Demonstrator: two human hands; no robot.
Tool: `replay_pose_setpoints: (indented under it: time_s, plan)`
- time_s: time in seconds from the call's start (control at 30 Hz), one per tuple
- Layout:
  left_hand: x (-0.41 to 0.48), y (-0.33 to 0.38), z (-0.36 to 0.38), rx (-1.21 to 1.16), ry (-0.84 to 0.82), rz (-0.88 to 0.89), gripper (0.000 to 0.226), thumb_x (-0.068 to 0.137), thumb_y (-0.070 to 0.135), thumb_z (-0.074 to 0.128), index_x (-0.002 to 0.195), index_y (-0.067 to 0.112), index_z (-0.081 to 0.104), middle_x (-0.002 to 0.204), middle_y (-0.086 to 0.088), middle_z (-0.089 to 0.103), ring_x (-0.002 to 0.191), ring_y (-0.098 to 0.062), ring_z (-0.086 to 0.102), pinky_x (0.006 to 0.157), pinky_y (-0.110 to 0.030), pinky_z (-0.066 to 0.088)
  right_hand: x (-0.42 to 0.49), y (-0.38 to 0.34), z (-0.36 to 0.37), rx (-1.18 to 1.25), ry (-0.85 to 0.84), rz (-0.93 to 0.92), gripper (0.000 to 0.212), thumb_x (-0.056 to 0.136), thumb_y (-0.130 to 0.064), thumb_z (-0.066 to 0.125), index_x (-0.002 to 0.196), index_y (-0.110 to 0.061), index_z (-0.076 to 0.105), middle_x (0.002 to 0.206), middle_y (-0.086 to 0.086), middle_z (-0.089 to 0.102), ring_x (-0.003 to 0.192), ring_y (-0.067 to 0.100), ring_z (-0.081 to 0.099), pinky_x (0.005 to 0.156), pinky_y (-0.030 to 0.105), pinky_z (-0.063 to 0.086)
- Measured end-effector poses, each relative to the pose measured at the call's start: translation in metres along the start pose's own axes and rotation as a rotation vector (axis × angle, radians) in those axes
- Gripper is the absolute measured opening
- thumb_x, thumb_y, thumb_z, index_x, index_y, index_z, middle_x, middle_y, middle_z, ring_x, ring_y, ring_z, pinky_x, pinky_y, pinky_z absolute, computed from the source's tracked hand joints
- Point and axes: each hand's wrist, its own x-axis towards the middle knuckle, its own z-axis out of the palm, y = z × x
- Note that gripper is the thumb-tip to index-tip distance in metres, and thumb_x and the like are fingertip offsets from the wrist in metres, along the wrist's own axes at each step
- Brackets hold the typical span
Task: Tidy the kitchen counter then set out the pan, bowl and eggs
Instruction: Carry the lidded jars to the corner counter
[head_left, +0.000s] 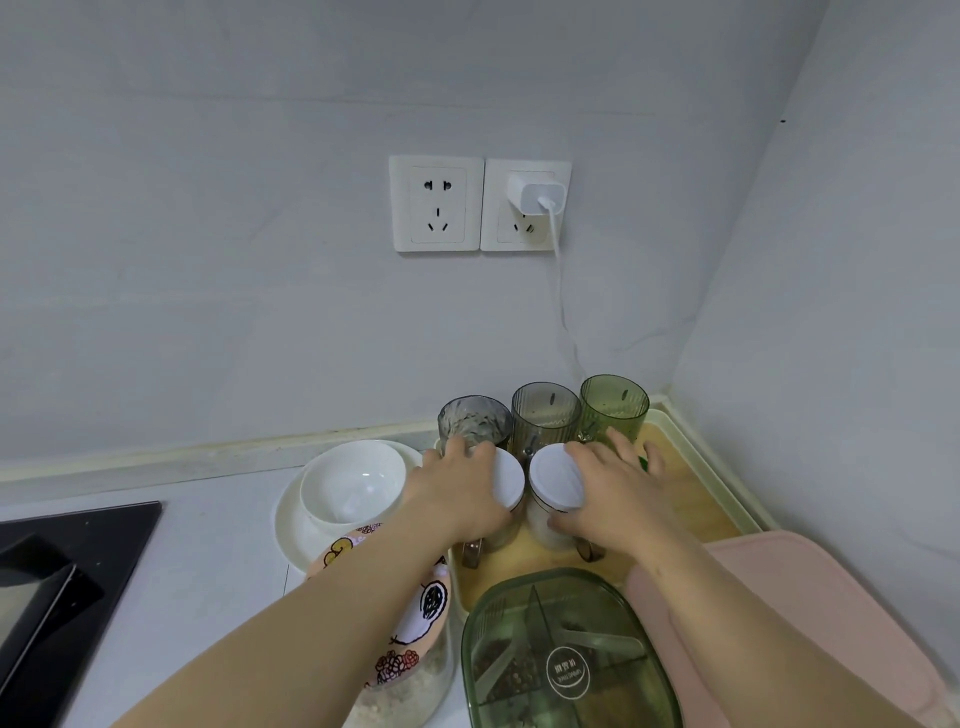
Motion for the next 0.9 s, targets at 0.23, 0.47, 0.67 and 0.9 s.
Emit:
replay_pose_setpoints:
  time_s: [0.23, 0.47, 0.67, 0.9]
  plan:
    - [0.0, 0.0, 0.001, -0.014, 0.05, -0.032, 0.059, 0.081, 0.037, 0.059, 0.131, 0.017, 0.033, 0.134, -0.008, 0.038, 0.123, -0.031, 0.039, 0.092, -0.037, 0.04, 0.003, -0.009, 0.002, 0.102, 0.079, 0.054, 0.076, 0.067, -0.055, 0.068, 0.129, -0.021, 0.039, 0.133, -0.009, 0.047, 0.134, 0.009, 0.033, 0.115, 0.044, 0.003]
    - [-0.001, 0.002, -0.001, 0.027, 0.057, -0.023, 0.062, 0.081, 0.044, 0.059, 0.131, 0.017, 0.034, 0.134, -0.008, 0.038, 0.124, -0.031, 0.04, 0.094, -0.038, 0.04, -0.004, -0.005, 0.005, 0.231, 0.107, 0.085, 0.058, 0.087, -0.06, 0.044, 0.135, -0.026, 0.037, 0.146, -0.009, 0.036, 0.145, 0.013, 0.008, 0.115, 0.044, -0.001]
    - [-0.002, 0.001, 0.0, 0.023, 0.04, -0.021, 0.063, 0.08, 0.043, 0.059, 0.132, 0.018, 0.034, 0.134, -0.008, 0.037, 0.125, -0.03, 0.039, 0.095, -0.038, 0.038, -0.004, 0.011, 0.0, 0.412, 0.091, 0.303, 0.041, 0.097, -0.021, 0.033, 0.134, -0.033, 0.044, 0.154, -0.004, 0.025, 0.14, 0.024, 0.023, 0.112, 0.041, 0.019]
    - [0.0, 0.0, 0.0, -0.065, 0.021, -0.038, 0.059, 0.082, 0.041, 0.054, 0.134, 0.022, 0.035, 0.137, -0.005, 0.035, 0.128, -0.029, 0.036, 0.099, -0.04, 0.036, -0.001, 0.017, -0.004, 0.495, 0.105, 0.288, 0.042, 0.093, -0.014, 0.05, 0.135, -0.016, 0.046, 0.134, 0.009, 0.051, 0.114, 0.025, 0.054, 0.082, 0.026, 0.039]
